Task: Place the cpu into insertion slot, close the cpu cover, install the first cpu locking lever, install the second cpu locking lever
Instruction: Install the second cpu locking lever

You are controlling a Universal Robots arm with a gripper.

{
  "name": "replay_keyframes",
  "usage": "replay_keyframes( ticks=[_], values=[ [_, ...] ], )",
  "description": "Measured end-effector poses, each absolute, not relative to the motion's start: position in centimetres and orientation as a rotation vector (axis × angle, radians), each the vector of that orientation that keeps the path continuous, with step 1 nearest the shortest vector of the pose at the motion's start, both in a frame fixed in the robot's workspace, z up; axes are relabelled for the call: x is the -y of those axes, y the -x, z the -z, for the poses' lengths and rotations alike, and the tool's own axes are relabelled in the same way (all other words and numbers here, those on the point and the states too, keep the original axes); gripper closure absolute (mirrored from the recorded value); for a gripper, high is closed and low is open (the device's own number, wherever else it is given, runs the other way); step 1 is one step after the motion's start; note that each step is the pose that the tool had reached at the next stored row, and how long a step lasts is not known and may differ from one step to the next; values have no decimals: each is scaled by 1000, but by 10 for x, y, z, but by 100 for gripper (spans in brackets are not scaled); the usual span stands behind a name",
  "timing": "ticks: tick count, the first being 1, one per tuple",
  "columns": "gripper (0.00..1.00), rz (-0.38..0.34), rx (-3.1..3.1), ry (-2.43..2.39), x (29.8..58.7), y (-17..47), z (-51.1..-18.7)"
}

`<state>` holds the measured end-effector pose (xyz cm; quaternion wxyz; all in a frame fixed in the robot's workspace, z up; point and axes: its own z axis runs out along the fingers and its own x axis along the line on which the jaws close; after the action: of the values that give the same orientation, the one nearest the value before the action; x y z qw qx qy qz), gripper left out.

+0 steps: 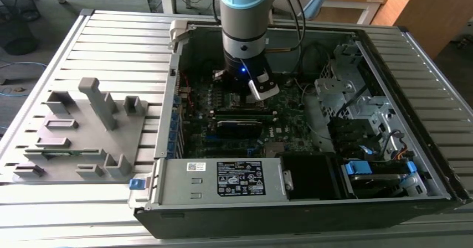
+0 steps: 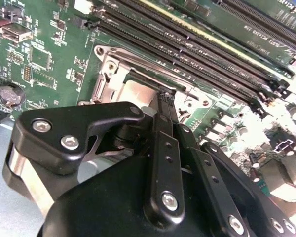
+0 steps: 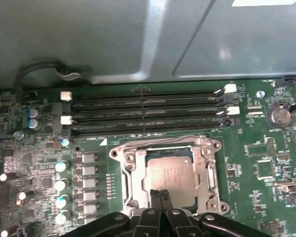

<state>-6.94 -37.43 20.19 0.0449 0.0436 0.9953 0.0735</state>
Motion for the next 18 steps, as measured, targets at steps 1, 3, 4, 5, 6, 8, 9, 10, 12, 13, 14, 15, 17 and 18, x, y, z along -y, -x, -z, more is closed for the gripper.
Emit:
replay_keyframes(
  ticks=[1, 3, 4, 5, 6, 8, 9, 10, 12, 13, 14, 15, 17, 18],
  values=[
    [89, -225, -3041, -134, 374, 69, -202],
    [89, -225, -3041, -133, 372, 69, -203],
    [89, -225, -3041, -133, 371, 69, -203],
    [89, -225, -3041, -133, 370, 69, -204],
    [89, -224, -3041, -133, 370, 69, -205],
    [89, -224, -3041, -133, 368, 69, -208],
    [89, -225, -3041, -133, 368, 69, -210],
    [89, -225, -3041, -133, 367, 69, -212],
    [89, -225, -3041, -133, 366, 69, -215],
    [89, -225, -3041, -133, 366, 69, -217],
    [89, -225, -3041, -133, 366, 69, -218],
    [89, -225, -3040, -133, 366, 69, -218],
    [89, -225, -3040, -134, 366, 69, -218],
    [89, -225, -3041, -133, 366, 69, -218]
  ],
)
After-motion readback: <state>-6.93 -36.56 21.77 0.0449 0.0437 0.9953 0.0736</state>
